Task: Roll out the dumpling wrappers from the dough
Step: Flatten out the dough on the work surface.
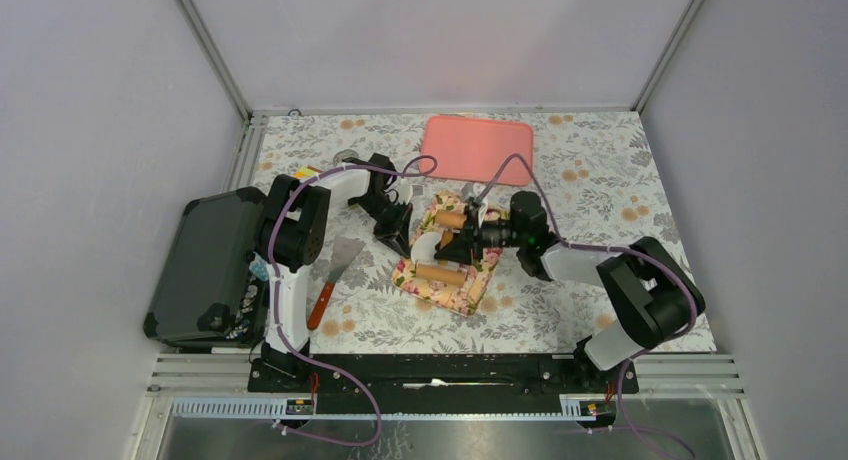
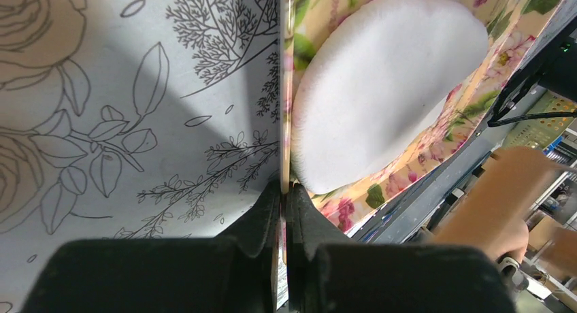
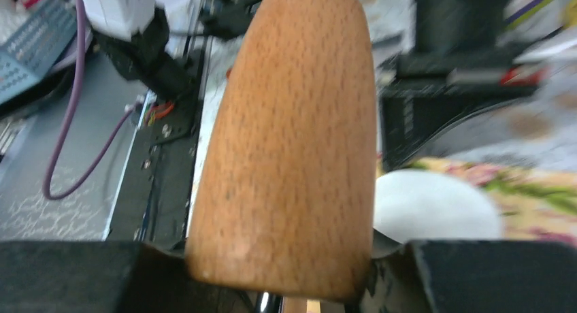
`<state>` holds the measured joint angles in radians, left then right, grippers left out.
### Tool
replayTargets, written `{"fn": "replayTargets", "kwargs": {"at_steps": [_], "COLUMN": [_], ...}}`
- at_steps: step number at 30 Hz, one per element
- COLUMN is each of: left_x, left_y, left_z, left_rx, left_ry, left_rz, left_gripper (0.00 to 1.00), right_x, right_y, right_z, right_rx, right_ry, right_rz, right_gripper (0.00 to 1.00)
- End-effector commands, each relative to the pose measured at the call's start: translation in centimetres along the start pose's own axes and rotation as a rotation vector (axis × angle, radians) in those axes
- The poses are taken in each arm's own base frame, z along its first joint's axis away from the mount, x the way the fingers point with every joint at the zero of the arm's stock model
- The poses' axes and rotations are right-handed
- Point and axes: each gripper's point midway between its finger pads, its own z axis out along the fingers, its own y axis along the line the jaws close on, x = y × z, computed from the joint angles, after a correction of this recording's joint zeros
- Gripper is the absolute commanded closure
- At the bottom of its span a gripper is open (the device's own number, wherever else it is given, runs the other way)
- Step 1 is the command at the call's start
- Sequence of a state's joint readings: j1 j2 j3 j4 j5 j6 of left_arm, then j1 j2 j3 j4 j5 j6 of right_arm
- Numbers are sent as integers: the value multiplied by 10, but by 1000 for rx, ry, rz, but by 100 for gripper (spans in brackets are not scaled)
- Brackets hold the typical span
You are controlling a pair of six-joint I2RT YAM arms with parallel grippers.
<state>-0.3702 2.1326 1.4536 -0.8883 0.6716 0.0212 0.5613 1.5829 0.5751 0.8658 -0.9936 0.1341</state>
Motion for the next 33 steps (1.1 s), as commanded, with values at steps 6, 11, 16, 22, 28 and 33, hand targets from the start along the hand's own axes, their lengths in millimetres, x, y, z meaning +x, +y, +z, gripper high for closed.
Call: {"fn": "replayTargets", "kwargs": {"at_steps": [6, 11, 16, 22, 28, 33], "left_x": [-10, -9, -10, -10, -10, -9], "left_y": [52, 52, 52, 52, 52, 52], "left_z": [7, 7, 8, 7, 8, 8], "left_rx": [-173, -186, -191, -191, -194, -197], "left_ry": [-22, -25, -26, -27, -25, -25], "left_rz": [51, 60, 64, 63, 61, 60], "left_gripper": [100, 100, 100, 100, 100, 100], "right_x": [-74, -33, -11, 22, 46, 58], "right_y": [-77, -111, -114, -102, -83, -70], "right_z": [-32, -26, -25, -21, -15, -10], "right_rx": [248, 306, 301, 297, 265, 223], "right_ry": [-213, -175, -138, -57, 20, 78], "right_rz": [-133, -100, -27, 44, 69, 37], "right_gripper": [100, 100, 100, 100, 100, 100]}}
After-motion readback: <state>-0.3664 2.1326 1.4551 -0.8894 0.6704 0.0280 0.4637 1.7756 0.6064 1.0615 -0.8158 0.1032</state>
